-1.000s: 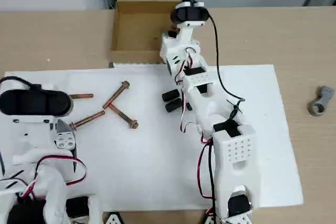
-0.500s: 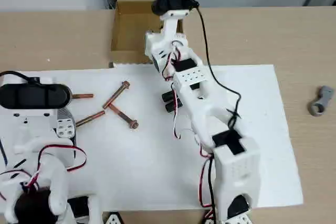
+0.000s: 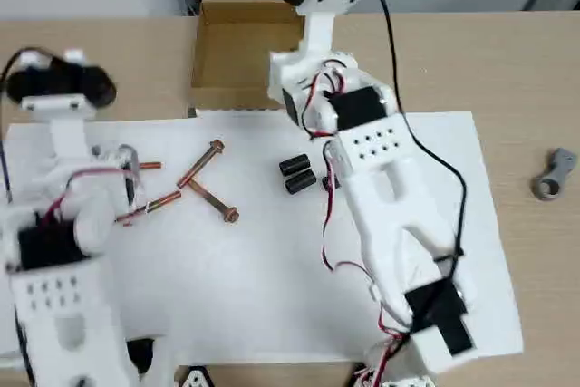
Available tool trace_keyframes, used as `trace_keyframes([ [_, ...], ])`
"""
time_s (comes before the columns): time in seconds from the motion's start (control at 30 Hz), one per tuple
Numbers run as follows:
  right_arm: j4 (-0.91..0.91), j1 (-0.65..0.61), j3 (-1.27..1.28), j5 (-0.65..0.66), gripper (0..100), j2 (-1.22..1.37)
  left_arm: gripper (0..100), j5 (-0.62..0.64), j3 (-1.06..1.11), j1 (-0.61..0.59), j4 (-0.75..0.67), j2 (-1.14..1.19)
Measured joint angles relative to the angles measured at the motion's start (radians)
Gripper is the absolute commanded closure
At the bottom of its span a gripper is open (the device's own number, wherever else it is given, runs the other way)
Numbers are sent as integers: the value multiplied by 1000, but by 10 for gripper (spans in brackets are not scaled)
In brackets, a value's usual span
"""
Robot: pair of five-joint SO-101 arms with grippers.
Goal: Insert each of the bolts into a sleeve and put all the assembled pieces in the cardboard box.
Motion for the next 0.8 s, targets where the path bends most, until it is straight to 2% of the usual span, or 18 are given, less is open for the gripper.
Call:
trace_keyframes([
  [0.27, 385, 0, 0, 129, 827, -187, 891, -54, -215, 193, 0, 336],
  [0.47, 638, 0, 0, 213, 827, -311, 891, -117, -341, 235, 0, 560],
  [0.67, 684, 17, 26, 224, 827, -399, 891, -158, -468, 236, 11, 827],
  [0.8, 689, 44, 157, 224, 827, -453, 891, -210, -568, 250, 107, 956],
])
